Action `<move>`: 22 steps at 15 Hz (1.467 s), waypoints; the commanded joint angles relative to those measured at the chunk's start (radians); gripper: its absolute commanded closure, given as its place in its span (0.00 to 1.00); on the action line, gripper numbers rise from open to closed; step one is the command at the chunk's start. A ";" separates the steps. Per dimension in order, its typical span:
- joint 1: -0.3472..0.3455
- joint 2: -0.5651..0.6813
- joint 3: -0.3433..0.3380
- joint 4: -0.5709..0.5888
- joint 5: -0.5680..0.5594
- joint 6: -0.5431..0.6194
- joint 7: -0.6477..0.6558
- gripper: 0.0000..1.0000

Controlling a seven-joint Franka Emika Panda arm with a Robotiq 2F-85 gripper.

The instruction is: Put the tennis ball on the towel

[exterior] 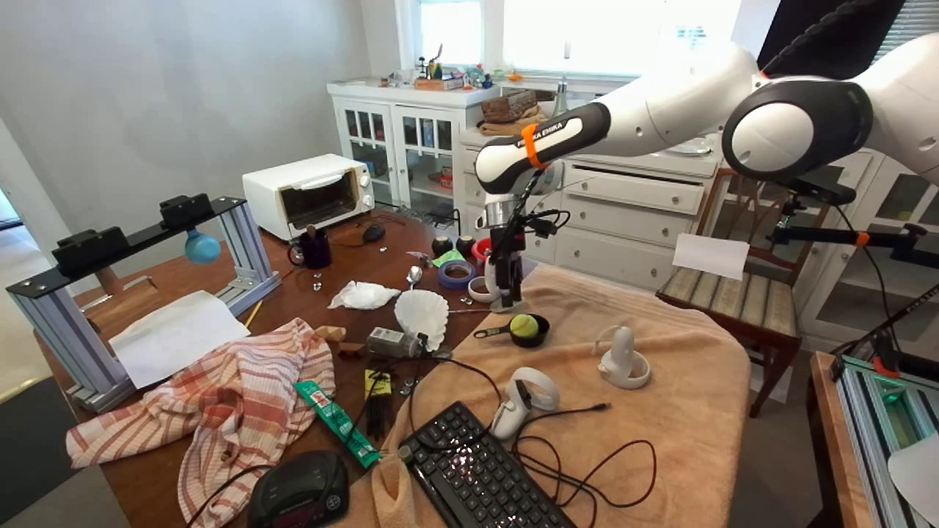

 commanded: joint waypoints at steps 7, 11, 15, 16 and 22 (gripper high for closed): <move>0.049 0.045 -0.006 0.039 -0.069 -0.020 0.227 0.00; 0.070 0.047 -0.030 0.010 -0.093 -0.016 0.270 0.00; 0.097 0.027 -0.058 -0.036 -0.120 0.006 0.348 0.00; 0.104 0.020 -0.065 -0.047 -0.125 0.012 0.370 0.00; 0.137 -0.042 -0.093 -0.136 -0.133 0.053 0.454 0.00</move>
